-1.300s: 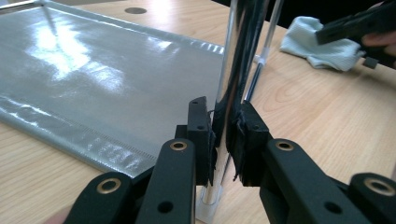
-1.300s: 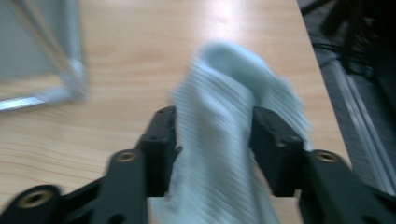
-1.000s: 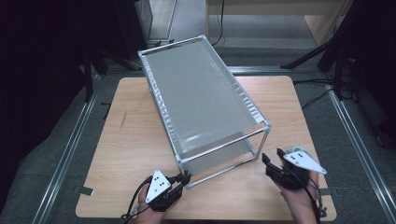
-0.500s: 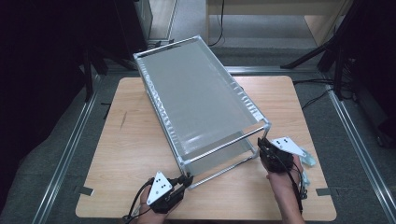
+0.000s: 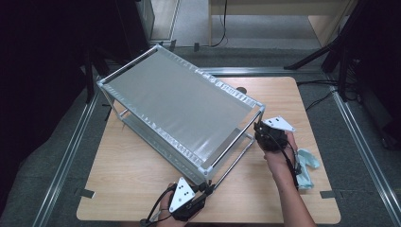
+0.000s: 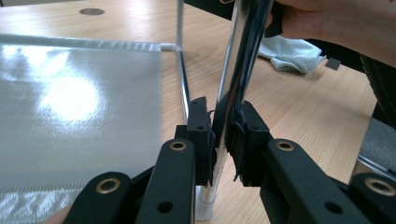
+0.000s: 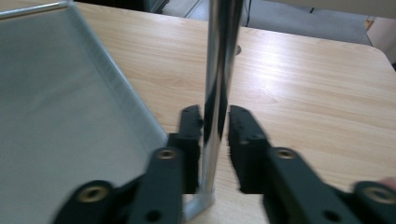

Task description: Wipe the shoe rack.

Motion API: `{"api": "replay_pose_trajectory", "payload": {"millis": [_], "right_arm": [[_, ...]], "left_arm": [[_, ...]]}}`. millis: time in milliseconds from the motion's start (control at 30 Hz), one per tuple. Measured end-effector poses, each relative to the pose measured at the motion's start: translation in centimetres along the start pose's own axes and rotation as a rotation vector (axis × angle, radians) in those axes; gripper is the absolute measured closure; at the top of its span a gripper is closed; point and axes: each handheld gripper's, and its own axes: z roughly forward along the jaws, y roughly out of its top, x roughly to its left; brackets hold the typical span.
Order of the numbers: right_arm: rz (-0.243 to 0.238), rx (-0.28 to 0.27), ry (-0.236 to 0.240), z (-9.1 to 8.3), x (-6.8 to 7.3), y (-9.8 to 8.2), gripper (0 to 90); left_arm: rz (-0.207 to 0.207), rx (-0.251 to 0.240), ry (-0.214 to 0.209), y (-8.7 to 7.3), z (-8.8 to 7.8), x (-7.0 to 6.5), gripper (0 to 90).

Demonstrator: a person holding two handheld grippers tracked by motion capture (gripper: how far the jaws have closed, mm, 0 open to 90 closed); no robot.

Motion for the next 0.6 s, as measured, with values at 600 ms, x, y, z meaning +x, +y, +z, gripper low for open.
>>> {"api": "replay_pose_trajectory", "payload": {"millis": [600], "right_arm": [[-0.011,-0.052,0.197,-11.8,3.6,-7.2,40.8]], "left_arm": [[0.019,-0.002,-0.02,1.3,1.6,0.8,51.0]]}}
